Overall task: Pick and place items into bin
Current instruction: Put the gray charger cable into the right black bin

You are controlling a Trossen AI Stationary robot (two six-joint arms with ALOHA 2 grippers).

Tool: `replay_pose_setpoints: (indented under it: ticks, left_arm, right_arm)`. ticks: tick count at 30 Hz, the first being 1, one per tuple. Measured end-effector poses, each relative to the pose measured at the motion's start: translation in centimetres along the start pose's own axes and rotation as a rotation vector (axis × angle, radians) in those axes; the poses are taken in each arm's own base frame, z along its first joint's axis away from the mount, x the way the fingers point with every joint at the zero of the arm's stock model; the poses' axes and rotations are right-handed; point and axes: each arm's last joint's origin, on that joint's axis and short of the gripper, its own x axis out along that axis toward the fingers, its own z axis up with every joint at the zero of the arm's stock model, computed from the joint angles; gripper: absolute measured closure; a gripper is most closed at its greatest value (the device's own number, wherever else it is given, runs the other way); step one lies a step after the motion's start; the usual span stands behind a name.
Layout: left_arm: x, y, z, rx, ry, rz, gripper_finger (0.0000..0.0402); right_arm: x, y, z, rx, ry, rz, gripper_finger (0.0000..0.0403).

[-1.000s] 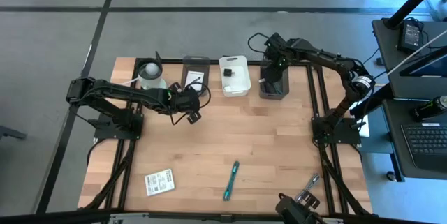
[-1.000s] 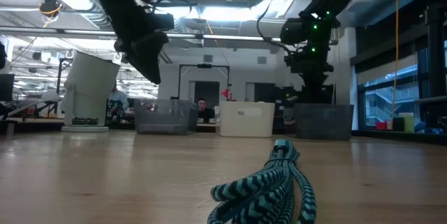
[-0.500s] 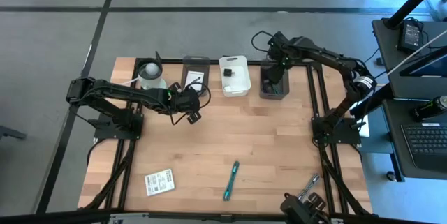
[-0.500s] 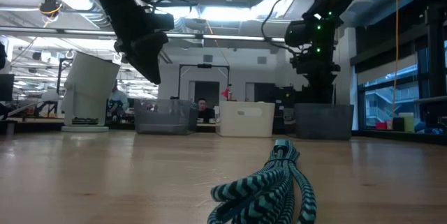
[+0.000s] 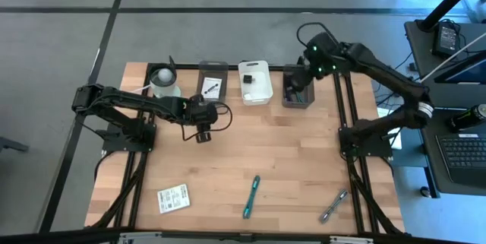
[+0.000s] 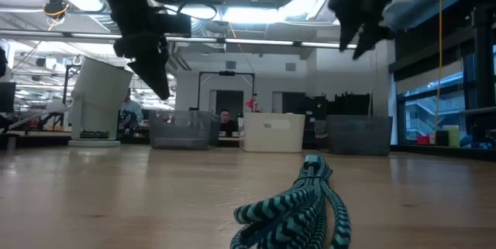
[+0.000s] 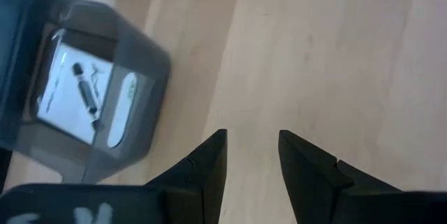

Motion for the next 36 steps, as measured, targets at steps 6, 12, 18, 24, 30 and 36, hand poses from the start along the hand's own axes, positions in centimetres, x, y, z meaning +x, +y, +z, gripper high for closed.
replay_pose_setpoints:
  ticks: [6, 12, 18, 24, 30, 36]
  left_arm:
    - [-0.2, 0.0, -0.2, 0.084, 0.018, -0.047, 0.0277]
    - [-1.7, 0.1, -1.0, 0.13, -0.003, -0.09, 0.0277]
    - [-3.2, 0.5, -3.1, 0.132, -0.081, -0.121, 0.0277]
    - [-4.3, 1.0, -5.0, 0.095, -0.128, -0.172, 0.0277]
    - [-5.4, 1.4, -5.8, 0.076, -0.177, -0.202, 0.0277]
    - [-5.9, 1.6, -5.9, 0.051, -0.2, -0.212, 0.0277]
  right_arm:
    - [-2.1, 6.4, -3.3, 0.007, -0.079, 0.132, 0.0168]
    - [-2.2, 11.8, -8.0, 0.081, -0.049, 0.139, 0.0188]
    - [-0.6, 15.1, -13.3, 0.219, 0.158, 0.024, 0.0203]
    - [0.7, 17.0, -18.7, 0.353, 0.312, -0.199, 0.0198]
    - [0.6, 18.3, -24.2, 0.396, 0.39, -0.344, 0.0181]
    - [-0.8, 18.6, -29.6, 0.479, 0.467, -0.448, 0.0166]
